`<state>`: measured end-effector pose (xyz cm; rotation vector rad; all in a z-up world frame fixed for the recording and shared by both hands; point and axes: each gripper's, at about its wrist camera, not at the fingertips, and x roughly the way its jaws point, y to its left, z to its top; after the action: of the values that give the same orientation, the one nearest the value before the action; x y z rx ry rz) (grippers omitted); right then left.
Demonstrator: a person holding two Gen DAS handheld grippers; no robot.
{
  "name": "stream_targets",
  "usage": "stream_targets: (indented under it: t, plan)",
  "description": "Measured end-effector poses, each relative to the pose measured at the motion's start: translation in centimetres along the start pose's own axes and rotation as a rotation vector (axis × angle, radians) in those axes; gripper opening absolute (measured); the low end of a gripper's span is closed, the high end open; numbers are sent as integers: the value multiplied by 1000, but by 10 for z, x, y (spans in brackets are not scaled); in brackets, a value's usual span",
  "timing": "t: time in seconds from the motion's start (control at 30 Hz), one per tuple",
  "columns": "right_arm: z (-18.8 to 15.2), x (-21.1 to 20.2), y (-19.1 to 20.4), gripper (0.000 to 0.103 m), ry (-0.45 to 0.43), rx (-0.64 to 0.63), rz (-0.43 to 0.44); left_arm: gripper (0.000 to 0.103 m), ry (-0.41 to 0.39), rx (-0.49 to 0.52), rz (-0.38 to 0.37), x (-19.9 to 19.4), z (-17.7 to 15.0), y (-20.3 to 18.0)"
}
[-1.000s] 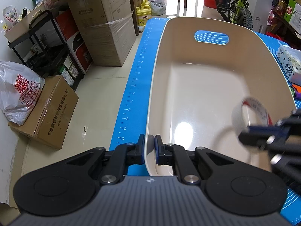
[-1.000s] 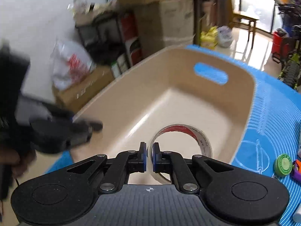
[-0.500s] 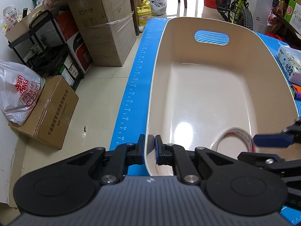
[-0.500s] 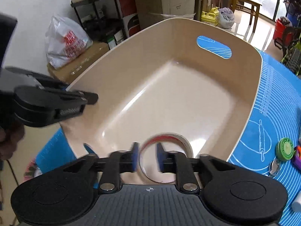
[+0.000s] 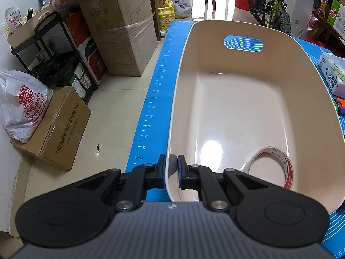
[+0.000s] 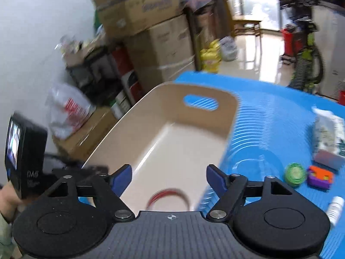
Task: Organize rigid objects
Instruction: 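Carry the tape roll with the right tool into the basket and release, then grasp the black TV remote with the right tool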
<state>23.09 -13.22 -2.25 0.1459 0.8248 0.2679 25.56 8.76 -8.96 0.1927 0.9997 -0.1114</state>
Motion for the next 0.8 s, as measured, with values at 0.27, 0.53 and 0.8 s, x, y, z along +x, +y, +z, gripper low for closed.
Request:
stream_targets:
  t: [0.27,0.53,0.8]
  plan:
    - [-11,-27,-64,89,-55,138,-154,12,-3,0,3,0,0,-1]
    - [-53,-18,-129,89,11,255,-307,12,0,-1,3,-1,2,0]
    - [-89,18,-149,89,163,272,-344,12,1,-6,4,-1,2,0]
